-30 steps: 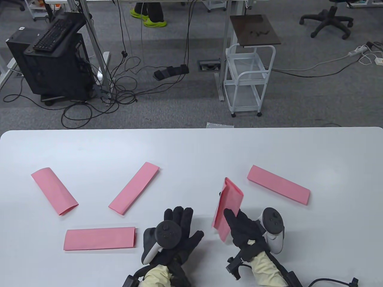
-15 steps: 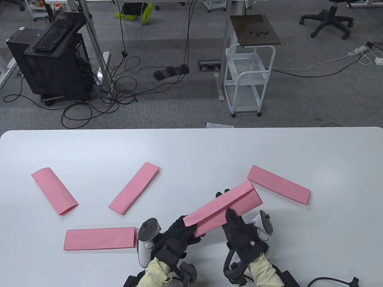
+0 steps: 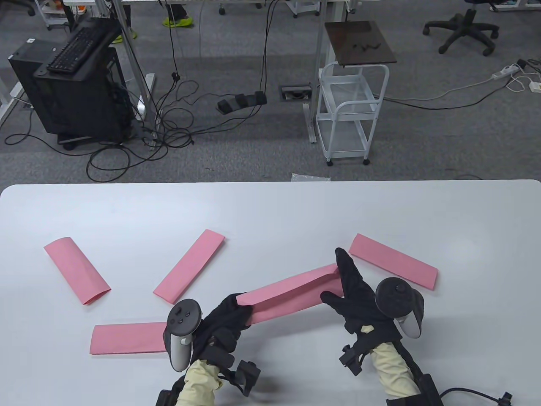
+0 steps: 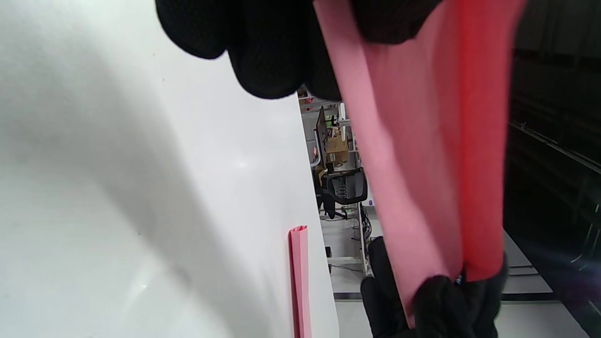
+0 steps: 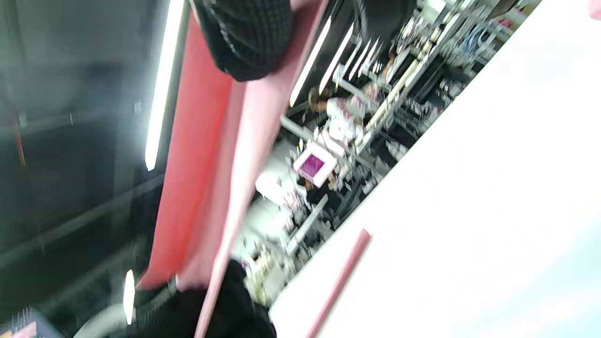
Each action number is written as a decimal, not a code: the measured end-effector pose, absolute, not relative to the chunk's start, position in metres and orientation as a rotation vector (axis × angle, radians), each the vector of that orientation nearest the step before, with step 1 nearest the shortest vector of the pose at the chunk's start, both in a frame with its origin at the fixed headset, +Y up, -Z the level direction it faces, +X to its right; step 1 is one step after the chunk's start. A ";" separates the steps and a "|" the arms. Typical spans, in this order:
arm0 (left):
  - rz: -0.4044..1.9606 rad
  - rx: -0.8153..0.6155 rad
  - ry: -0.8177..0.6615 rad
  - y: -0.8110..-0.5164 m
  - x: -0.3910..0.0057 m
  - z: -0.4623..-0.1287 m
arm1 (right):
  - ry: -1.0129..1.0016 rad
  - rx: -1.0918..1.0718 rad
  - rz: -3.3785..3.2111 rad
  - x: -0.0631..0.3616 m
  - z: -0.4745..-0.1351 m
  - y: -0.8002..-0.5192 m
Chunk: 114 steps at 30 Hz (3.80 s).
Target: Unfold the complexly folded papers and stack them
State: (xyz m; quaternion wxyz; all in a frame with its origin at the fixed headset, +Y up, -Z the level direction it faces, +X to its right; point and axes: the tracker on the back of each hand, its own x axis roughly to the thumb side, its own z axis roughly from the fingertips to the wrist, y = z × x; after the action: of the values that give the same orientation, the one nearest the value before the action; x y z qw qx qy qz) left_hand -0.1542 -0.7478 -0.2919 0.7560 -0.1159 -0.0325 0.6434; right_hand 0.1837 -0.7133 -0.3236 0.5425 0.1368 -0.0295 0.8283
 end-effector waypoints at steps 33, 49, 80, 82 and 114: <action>1.296 -0.297 0.053 -0.752 -0.159 -0.288 | 0.035 0.261 1.658 0.197 -0.329 -0.735; 1.245 -0.207 -0.267 -0.745 -0.145 -0.277 | 0.087 -0.003 1.742 0.219 -0.358 -0.717; 1.007 -0.383 -0.262 -0.754 -0.158 -0.275 | 0.212 -0.044 1.830 0.199 -0.410 -0.697; 0.998 -0.399 -0.247 -0.755 -0.162 -0.276 | 0.229 -0.049 1.809 0.202 -0.411 -0.698; 0.921 -0.349 -0.306 -0.760 -0.152 -0.273 | 0.282 -0.058 1.860 0.194 -0.417 -0.707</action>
State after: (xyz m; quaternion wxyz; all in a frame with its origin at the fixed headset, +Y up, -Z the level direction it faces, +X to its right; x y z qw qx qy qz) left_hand -0.1522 -0.7598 -0.2732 0.8700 -0.1667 -0.1464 0.4404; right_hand 0.1936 -0.7070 -0.4173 0.5888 -0.0249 0.1213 0.7988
